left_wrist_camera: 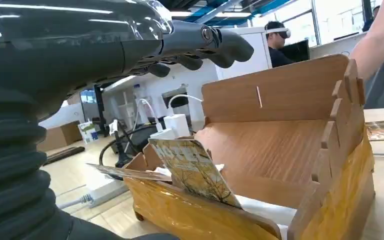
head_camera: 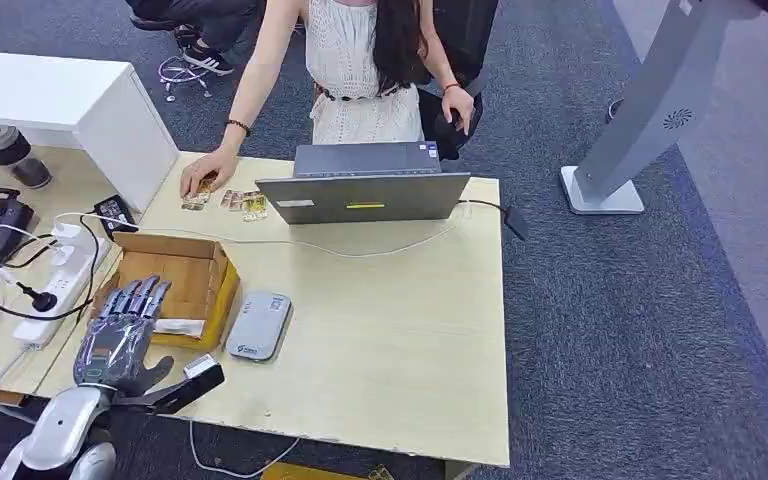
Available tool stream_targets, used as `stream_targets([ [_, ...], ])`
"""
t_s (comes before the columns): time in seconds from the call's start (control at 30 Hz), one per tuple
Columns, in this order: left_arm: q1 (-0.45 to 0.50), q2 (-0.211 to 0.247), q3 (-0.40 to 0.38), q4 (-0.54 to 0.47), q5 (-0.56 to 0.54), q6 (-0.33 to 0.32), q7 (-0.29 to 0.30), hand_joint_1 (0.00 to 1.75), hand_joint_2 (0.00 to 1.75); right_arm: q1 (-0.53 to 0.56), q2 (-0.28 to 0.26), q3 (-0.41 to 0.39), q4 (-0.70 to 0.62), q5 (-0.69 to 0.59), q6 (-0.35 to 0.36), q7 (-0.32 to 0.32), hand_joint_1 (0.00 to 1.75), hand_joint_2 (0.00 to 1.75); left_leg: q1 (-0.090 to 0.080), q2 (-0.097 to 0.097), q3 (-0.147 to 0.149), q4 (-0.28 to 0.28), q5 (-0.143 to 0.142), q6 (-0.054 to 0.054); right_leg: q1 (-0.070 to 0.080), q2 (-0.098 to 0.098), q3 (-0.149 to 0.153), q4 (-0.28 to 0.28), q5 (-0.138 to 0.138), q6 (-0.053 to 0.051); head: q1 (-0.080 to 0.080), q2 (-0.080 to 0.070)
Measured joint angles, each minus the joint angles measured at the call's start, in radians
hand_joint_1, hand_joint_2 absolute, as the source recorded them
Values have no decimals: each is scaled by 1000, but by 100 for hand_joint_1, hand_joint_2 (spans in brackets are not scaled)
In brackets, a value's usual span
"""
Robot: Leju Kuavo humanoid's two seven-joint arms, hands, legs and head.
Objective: Pass the card to the sensor for recognition and then transmit it.
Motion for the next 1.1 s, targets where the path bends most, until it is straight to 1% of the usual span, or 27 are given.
stream_targets([
  [0.17,0,0,1,1,0,-1,0,0,175,0,0,-3,0,0,0,0,0,175,0,0,0,0,0,0,0,0,0,0,0,0,0,0],
  [0.5,-5,0,1,10,-1,-23,12,0,175,-1,0,-6,0,12,0,0,0,175,0,0,0,0,0,0,0,0,0,0,0,0,0,0],
  [0.97,-5,0,2,10,-1,-26,13,0,175,-2,-2,-6,0,13,0,0,0,175,0,0,0,0,0,0,0,0,0,0,0,0,0,0],
  [1.1,-20,-6,9,48,-1,-36,24,0,175,-3,-2,-6,0,18,0,6,0,175,0,0,0,0,0,0,0,0,0,0,0,0,0,0],
])
